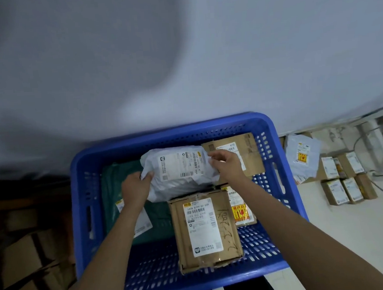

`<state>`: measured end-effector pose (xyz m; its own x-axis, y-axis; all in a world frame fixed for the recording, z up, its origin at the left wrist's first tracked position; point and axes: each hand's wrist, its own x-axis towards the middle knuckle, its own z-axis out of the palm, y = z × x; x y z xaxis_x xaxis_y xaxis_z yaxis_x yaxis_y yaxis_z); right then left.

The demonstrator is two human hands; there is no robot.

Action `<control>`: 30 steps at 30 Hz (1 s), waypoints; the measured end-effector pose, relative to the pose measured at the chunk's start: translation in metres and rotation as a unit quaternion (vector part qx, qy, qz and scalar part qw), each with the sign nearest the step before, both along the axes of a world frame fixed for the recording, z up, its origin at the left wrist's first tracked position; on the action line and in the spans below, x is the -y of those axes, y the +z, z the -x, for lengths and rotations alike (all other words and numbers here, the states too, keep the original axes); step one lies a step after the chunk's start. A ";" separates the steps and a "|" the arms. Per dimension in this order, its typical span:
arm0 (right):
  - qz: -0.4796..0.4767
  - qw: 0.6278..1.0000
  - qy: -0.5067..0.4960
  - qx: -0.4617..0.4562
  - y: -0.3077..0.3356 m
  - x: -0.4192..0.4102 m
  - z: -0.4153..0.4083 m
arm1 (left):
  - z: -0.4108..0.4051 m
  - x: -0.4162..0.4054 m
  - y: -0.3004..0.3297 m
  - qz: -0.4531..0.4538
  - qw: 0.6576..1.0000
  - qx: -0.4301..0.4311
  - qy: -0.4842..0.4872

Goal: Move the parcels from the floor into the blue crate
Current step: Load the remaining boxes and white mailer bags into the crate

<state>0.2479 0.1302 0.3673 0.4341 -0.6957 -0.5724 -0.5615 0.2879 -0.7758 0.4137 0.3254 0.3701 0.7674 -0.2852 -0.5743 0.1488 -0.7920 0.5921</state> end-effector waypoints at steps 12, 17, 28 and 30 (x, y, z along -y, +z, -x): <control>0.052 0.995 0.037 -0.077 -0.004 0.015 0.017 | 0.006 -0.003 0.006 0.035 0.999 -0.030 0.016; 0.051 0.995 0.031 -0.079 0.012 0.007 0.036 | 0.010 -0.024 0.018 0.058 0.997 -0.041 0.043; 0.074 0.994 0.046 -0.065 0.087 -0.035 0.062 | 0.030 -0.040 0.084 0.103 0.983 0.147 0.033; 0.093 0.992 0.069 -0.055 0.108 -0.042 0.061 | 0.033 -0.031 0.105 0.109 0.979 0.172 -0.019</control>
